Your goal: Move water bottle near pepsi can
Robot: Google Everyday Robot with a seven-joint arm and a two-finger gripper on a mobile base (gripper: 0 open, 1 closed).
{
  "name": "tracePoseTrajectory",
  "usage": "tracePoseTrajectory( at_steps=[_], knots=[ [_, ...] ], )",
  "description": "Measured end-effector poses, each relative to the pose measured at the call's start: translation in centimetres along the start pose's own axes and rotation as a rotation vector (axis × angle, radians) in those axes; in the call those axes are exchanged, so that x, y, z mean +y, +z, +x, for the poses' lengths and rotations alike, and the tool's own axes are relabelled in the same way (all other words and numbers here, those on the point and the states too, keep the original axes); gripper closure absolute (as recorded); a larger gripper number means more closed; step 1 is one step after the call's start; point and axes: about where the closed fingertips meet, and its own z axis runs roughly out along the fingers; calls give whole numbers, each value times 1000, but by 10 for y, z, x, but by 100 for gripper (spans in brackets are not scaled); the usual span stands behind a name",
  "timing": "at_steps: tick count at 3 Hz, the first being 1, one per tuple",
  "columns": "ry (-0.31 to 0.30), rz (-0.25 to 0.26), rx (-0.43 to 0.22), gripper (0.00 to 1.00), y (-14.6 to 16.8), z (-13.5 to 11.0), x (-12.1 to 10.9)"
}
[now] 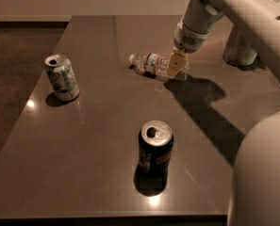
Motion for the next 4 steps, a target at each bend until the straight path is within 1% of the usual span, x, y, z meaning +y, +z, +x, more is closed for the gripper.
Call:
tracePoseTrajectory(
  at_steps=[1, 2, 3, 4],
  knots=[
    [-16, 2, -3, 87, -14, 5, 16],
    [-30, 4, -11, 100, -33, 11, 43],
    [-42, -4, -29, 100, -54, 17, 83],
    [-46, -19, -41, 100, -65, 24, 117]
  ],
)
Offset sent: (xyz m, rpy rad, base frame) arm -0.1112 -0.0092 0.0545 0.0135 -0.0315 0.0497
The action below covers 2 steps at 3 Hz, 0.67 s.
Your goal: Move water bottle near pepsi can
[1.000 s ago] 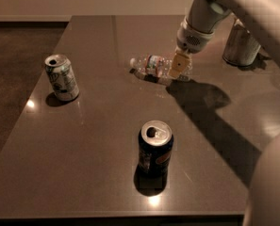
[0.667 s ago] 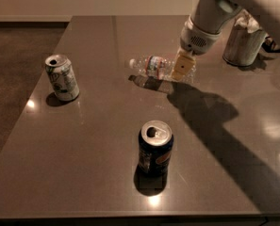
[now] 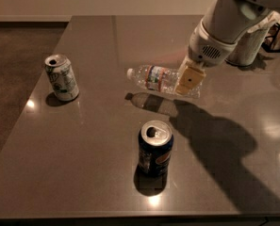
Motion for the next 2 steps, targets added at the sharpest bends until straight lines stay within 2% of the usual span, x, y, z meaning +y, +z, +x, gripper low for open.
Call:
tracePoseTrajectory(
  at_steps=[2],
  knots=[
    [9, -71, -47, 100, 1, 11, 68]
  ],
)
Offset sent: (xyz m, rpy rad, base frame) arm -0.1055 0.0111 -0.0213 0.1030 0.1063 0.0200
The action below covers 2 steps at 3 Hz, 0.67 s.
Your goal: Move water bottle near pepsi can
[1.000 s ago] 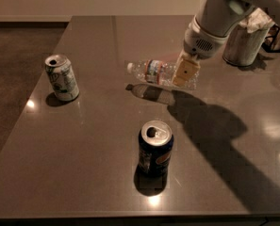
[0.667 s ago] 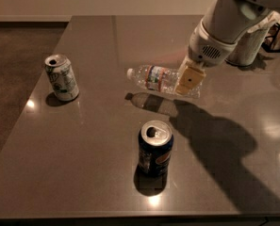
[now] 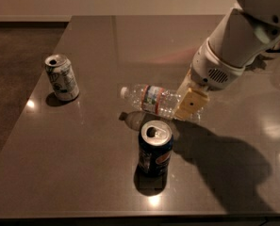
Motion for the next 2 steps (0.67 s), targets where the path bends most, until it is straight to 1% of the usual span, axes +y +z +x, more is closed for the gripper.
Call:
tracePoseTrajectory(
  at_steps=[1, 2],
  knots=[
    [12, -35, -4, 100, 4, 7, 22],
    [13, -65, 7, 83, 9, 13, 39]
  ],
)
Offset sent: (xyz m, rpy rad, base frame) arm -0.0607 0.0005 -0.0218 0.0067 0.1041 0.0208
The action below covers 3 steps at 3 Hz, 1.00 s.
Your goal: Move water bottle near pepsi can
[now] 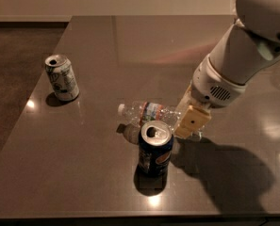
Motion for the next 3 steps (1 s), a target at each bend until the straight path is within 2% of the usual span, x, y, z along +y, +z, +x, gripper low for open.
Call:
tracePoseTrajectory(
  at_steps=[2, 3],
  knots=[
    [-5, -27, 26, 36, 7, 10, 19],
    [0, -24, 22, 13, 11, 11, 24]
  ],
)
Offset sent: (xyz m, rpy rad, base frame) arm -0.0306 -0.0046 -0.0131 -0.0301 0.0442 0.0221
